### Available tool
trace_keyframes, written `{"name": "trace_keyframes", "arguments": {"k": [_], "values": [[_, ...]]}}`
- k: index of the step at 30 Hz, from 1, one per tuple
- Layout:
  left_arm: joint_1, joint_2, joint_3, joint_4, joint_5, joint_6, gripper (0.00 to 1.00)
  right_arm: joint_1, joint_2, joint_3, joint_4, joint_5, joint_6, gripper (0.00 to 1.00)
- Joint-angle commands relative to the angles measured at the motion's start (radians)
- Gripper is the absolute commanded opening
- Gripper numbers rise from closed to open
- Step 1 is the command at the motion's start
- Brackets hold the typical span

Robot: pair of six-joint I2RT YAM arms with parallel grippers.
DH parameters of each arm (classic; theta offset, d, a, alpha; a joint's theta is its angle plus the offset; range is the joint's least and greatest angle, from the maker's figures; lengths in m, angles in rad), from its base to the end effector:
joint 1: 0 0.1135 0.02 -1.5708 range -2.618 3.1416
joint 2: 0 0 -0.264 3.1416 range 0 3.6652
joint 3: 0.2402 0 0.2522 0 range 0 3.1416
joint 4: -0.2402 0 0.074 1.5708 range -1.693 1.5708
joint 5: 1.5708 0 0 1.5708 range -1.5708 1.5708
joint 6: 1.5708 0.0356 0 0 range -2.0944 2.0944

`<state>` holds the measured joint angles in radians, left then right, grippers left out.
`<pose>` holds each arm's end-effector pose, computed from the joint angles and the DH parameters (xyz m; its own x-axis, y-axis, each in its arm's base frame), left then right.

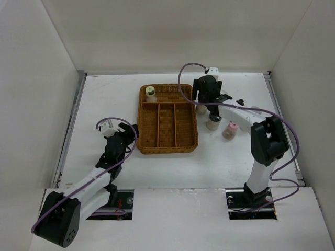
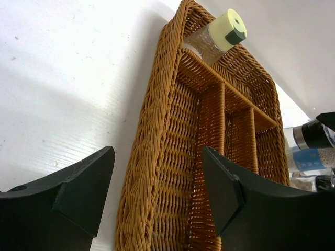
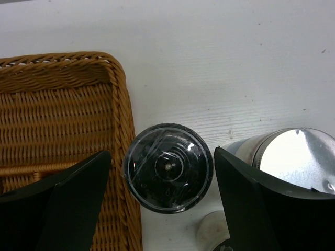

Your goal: Organize the condiment bottles

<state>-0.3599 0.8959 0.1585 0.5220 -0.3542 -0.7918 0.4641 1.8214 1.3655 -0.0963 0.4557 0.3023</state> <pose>0.1743 -0.0524 0.1764 -0.1499 -0.6567 -0.7391 -0.1331 0.7541 -0.6431 0.3844 0.1749 0.2597 -0.4677 0.0648 -0.8815 0.0758 0.9966 0.0331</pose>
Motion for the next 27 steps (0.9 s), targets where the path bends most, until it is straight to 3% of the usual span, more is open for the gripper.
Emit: {"name": "trace_keyframes", "arguments": {"k": [1, 5, 14, 21, 27], "values": [[0.008, -0.002, -0.007, 0.055, 0.015, -0.012, 0.66, -0.009, 0.021, 0.058, 0.0, 0.014, -0.009, 0.85], [0.008, 0.009, -0.005, 0.068, 0.012, -0.014, 0.66, -0.014, 0.039, 0.072, -0.002, 0.017, -0.011, 0.81], [0.013, 0.012, -0.007, 0.075, 0.021, -0.014, 0.66, -0.017, 0.03, 0.112, -0.01, 0.017, -0.017, 0.52], [0.016, 0.011, -0.007, 0.075, 0.014, -0.014, 0.66, -0.005, -0.043, 0.227, 0.04, 0.061, -0.084, 0.49], [0.02, 0.0, -0.011, 0.07, 0.017, -0.014, 0.66, 0.066, 0.007, 0.342, 0.04, 0.049, -0.106, 0.5]]}}
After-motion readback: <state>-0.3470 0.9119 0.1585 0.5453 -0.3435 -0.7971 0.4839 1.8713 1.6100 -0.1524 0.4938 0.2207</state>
